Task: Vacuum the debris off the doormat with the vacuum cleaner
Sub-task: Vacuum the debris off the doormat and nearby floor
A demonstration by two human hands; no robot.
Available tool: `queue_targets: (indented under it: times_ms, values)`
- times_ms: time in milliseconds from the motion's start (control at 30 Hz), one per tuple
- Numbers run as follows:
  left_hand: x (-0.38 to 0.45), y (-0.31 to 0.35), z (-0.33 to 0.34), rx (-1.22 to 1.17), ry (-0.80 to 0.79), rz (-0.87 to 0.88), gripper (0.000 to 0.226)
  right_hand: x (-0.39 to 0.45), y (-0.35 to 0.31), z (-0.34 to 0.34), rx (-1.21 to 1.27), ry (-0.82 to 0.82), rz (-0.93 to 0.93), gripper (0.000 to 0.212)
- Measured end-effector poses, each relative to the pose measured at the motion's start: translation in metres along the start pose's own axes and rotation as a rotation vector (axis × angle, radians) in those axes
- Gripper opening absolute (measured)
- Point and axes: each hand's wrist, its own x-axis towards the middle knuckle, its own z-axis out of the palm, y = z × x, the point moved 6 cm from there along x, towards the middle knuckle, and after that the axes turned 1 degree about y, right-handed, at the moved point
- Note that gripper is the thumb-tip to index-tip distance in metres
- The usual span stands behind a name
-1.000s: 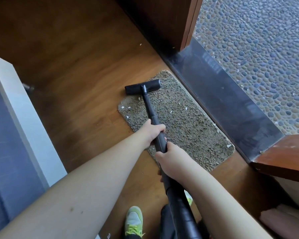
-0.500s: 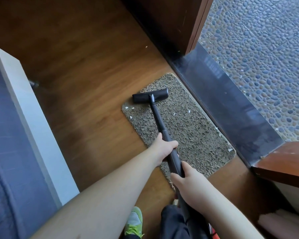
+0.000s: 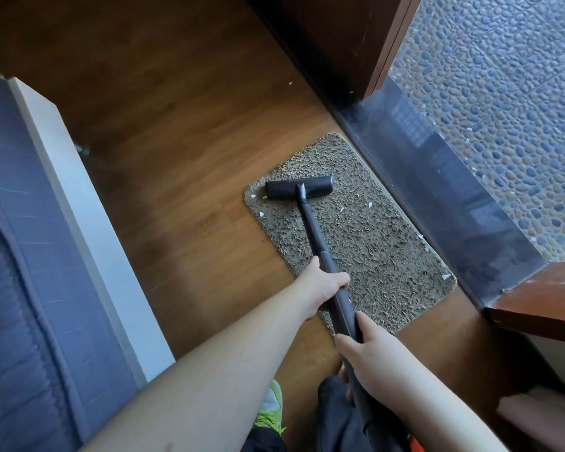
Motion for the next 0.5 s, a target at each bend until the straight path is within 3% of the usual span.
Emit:
queue_targets:
  times_ms: [133, 300, 367, 500]
  values:
    - [-0.004, -0.006, -0.004, 0.009, -0.014, -0.017, 0.100, -0.002, 0.000, 0.011, -0.037, 0.027, 0.001, 0.014]
    - [-0.013, -0.017, -0.013, -0.048, -0.055, 0.007, 0.048, -0.008, 0.003, 0.029, -0.183, 0.047, -0.005, 0.036]
    - [-0.017, -0.025, -0.015, -0.036, -0.055, 0.013, 0.046, -0.014, 0.007, 0.036, -0.155, 0.050, 0.011, 0.037]
    - [-0.023, -0.044, -0.015, -0.009, -0.055, 0.011, 0.063, -0.030, 0.019, 0.049, -0.130, 0.062, 0.050, 0.038]
